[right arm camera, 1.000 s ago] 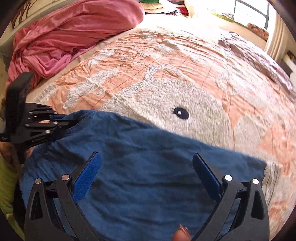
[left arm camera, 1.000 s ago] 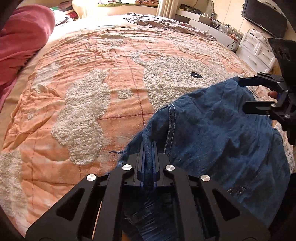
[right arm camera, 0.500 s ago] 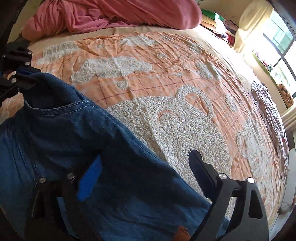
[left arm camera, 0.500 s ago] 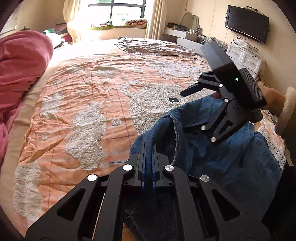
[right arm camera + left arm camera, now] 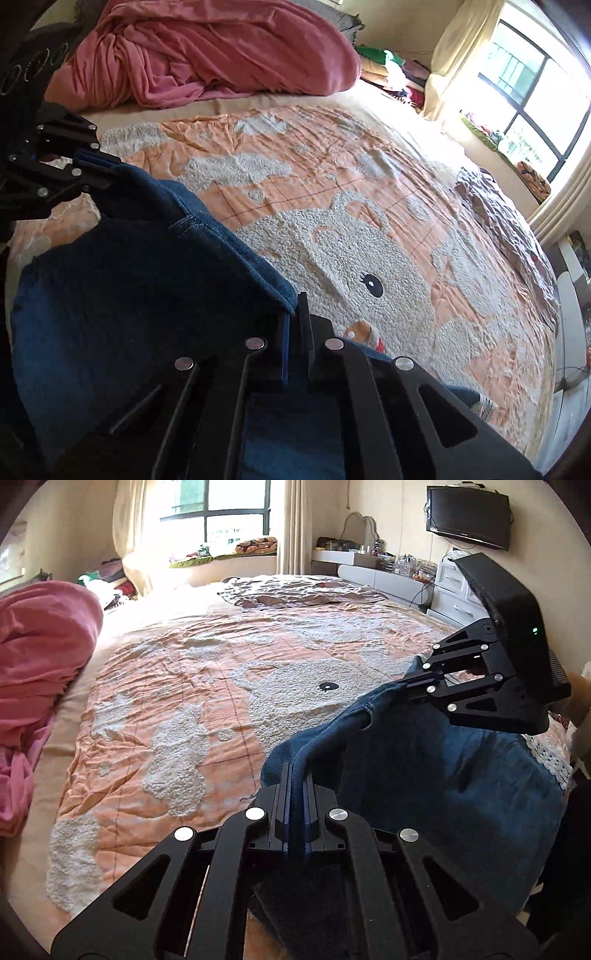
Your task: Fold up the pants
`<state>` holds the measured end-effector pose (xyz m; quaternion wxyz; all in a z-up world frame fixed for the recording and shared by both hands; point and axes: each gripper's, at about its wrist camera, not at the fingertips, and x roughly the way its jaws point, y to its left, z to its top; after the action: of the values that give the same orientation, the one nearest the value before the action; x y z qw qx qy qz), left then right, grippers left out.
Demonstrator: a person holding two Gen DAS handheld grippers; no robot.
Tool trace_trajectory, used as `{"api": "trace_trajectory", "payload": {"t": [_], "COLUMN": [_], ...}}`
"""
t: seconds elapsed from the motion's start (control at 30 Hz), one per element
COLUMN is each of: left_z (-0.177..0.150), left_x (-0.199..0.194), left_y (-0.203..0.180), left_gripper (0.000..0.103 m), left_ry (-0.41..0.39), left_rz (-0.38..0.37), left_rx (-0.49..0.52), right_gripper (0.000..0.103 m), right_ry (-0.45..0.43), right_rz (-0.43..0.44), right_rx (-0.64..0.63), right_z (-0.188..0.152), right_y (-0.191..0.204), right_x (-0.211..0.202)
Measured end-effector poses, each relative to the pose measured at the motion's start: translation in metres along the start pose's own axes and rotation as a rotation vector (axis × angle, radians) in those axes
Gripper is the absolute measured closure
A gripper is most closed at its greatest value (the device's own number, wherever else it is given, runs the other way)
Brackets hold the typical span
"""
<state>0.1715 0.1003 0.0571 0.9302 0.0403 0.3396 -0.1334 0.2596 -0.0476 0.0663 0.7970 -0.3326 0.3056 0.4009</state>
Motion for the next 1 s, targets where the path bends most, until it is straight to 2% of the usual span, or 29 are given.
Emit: {"api": "trace_trajectory", "payload": {"t": [0.13, 0.3, 0.47, 0.63, 0.77, 0.87, 1.0], "left_z": [0.0, -0.017, -0.053, -0.084, -0.092, -0.094, -0.106], "left_x": [-0.022, -0.045, -0.069, -0.078, -0.085, -0.094, -0.094], "left_y": [-0.019, -0.042, -0.061, -0.073, -0.076, -0.074, -0.079], "left_gripper": [0.102, 0.102, 0.1, 0.1, 0.1, 0.1, 0.1], "left_ry": [-0.05, -0.085, -0.078, -0.037, -0.031, -0.037, 0.012], "left_rz": [-0.007, 0.001, 0.008, 0.01, 0.059, 0.069, 0.063], "left_rx": [0.049, 0.079, 0.066, 0.034, 0.03, 0.014, 0.017], "right_gripper": [0.1, 0.1, 0.1, 0.1, 0.1, 0.1, 0.1], "right_ry": [-0.004, -0.039, -0.027, -0.009, -0.044, -0.075, -0.041], "right_rz": [-0.04, -0.012, 0.032, 0.051, 0.068, 0.082, 0.121], "right_rx": [0.078, 0.174, 0.213, 0.203, 0.194, 0.178, 0.197], "right_z": [-0.017, -0.047, -0.081, -0.105, -0.109, -0.109, -0.117], "right_y": [0.017, 0.048, 0.092, 0.127, 0.141, 0.147, 0.151], "right_x": [-0.038, -0.071, -0.08, -0.078, -0.087, -0.098, -0.094]}}
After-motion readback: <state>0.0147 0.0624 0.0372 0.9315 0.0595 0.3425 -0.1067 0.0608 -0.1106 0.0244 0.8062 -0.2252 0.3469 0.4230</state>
